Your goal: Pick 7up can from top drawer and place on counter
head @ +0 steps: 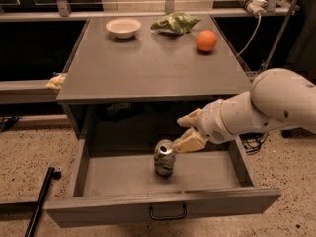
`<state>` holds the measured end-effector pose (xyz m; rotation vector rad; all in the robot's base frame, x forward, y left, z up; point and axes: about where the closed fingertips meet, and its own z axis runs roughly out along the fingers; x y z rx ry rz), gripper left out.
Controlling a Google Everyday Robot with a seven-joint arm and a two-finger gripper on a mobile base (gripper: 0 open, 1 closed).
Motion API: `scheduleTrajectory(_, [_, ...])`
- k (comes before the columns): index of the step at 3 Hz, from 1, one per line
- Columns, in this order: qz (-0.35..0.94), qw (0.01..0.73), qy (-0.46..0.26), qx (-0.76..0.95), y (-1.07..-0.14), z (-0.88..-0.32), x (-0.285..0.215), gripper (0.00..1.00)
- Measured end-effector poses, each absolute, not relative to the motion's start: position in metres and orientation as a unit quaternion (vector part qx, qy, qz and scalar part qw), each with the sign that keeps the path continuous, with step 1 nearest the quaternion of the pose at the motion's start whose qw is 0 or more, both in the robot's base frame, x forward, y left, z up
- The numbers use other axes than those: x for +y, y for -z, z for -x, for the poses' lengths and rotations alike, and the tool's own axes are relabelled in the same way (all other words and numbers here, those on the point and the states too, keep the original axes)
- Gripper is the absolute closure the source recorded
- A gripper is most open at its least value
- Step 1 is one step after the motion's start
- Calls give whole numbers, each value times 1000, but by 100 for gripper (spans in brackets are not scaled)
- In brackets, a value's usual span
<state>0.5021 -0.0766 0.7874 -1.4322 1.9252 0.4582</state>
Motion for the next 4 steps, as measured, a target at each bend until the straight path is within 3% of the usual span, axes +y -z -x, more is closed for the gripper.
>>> scheduleTrajectory(1, [553, 343, -194, 734, -773, -502, -63, 3])
scheduleTrajectory(4, [584, 368, -202, 695, -720, -517, -33, 1])
